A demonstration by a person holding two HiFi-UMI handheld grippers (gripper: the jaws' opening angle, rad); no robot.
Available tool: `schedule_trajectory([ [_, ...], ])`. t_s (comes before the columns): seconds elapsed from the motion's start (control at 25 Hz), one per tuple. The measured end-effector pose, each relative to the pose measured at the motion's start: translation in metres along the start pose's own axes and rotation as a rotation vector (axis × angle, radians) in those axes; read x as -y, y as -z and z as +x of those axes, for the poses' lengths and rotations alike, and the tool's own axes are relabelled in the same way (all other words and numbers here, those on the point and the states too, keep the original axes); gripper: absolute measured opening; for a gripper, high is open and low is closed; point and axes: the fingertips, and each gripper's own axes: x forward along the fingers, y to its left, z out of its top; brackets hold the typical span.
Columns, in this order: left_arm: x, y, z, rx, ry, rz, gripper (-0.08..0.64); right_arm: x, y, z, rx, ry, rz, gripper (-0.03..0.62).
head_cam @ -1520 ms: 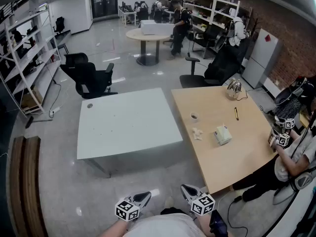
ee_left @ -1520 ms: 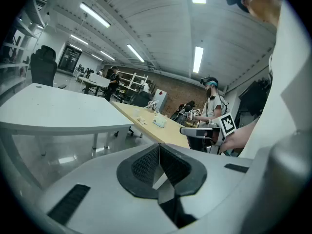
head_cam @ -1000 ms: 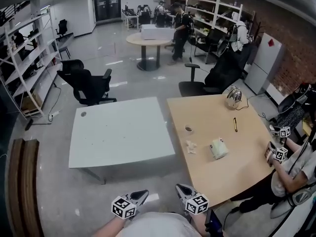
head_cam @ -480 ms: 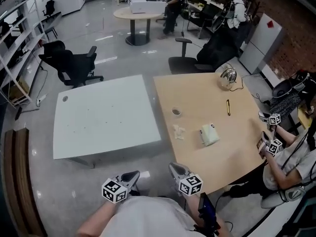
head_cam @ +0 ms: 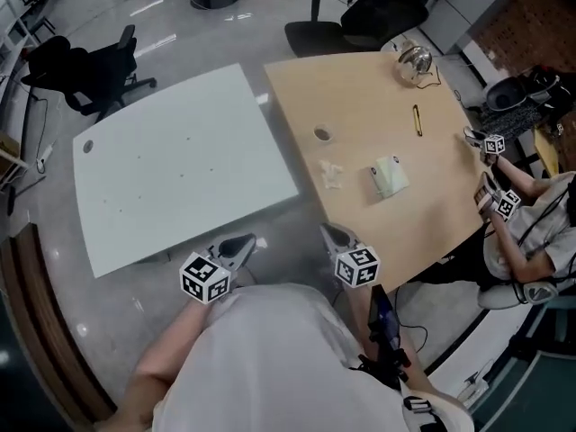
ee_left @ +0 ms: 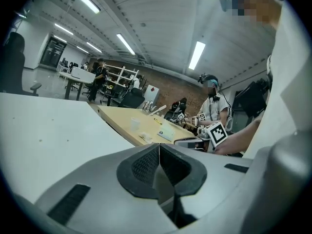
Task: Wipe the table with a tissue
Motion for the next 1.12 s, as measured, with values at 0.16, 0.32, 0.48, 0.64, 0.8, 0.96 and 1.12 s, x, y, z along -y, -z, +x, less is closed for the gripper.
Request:
schedule_trajectory([
  [0.16, -0.023, -0.001, -0.009, -0.009, 0.024, 0.001, 0.008, 0.014, 0.003, 0.012, -0.054, 0.086, -0.019, 0.02],
  [0.32, -0.04, -0.003, -0.019, 0.001, 0.013, -0.008, 0.008, 0.036, -0.002, 0.025, -0.083, 0.162, -0.038, 0.02],
  [0.48, -0.061, -0.009, -0.02, 0.017, -0.03, -0.03, 0.008, 0.069, -0.017, 0.045, -0.126, 0.223, -0.11, 0.02],
  [0.64, -0.086, -0.021, -0.012, 0.043, -0.091, -0.055, 0.008, 0.095, -0.017, 0.079, -0.255, 0.247, -0.358, 0.02],
  [0.8, -0.103, -0.03, 0.003, 0.05, -0.129, -0.071, 0.008, 0.117, -0.018, 0.108, -0.329, 0.257, -0.465, 0.021],
  [0.96, -0.117, -0.04, 0.013, 0.054, -0.155, -0.08, 0.008, 0.131, -0.022, 0.119, -0.378, 0.301, -0.534, 0.088],
  [1.12, -0.124, -0.045, 0.018, 0.048, -0.172, -0.087, 0.008, 0.132, -0.007, 0.129, -0.45, 0.279, -0.564, 0.126],
])
